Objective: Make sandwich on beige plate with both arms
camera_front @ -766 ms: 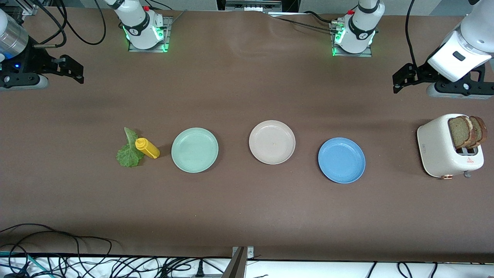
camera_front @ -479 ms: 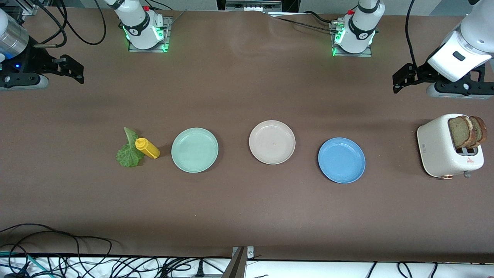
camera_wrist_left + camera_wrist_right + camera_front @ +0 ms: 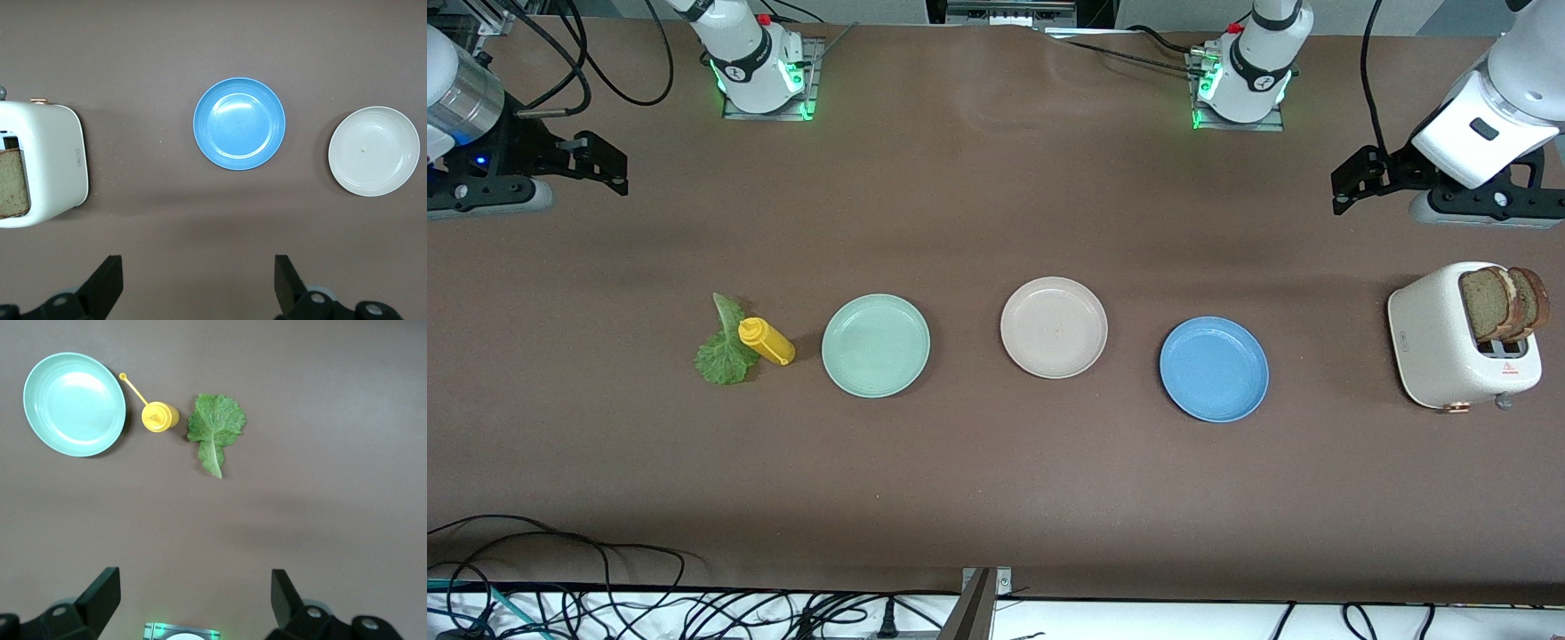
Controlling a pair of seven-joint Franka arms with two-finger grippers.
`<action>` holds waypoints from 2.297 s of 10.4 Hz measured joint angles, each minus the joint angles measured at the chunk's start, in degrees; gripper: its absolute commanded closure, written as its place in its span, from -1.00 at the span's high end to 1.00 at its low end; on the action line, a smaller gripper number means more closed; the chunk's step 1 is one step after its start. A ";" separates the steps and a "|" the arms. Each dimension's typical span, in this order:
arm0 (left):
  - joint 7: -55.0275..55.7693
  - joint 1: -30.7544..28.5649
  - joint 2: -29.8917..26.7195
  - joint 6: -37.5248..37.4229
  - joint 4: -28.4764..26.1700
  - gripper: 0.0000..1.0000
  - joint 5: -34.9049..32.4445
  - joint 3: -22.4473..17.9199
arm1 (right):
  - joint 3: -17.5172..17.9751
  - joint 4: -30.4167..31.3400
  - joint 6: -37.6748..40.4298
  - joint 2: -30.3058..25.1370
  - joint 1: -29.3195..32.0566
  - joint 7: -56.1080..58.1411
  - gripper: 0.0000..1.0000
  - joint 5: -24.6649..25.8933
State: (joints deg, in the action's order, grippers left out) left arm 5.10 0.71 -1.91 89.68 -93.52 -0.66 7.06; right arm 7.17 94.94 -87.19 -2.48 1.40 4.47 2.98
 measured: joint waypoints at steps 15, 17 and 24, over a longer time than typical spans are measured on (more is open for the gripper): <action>0.00 0.00 0.00 -0.38 0.05 1.00 0.00 0.00 | 2.00 0.34 0.42 0.22 -0.06 -4.88 1.00 -1.62; 0.00 0.01 0.00 -0.38 0.06 1.00 0.00 0.00 | 1.99 0.34 0.42 0.24 -0.06 -4.89 1.00 -1.64; 0.00 0.04 0.00 -0.38 0.06 1.00 0.00 0.00 | 1.73 0.34 0.41 0.24 -0.02 -4.90 1.00 -1.66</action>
State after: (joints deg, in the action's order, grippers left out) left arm 5.10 0.75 -1.91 89.30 -93.46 -0.66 7.06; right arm 8.90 95.27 -86.78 -2.24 1.38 -0.42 1.33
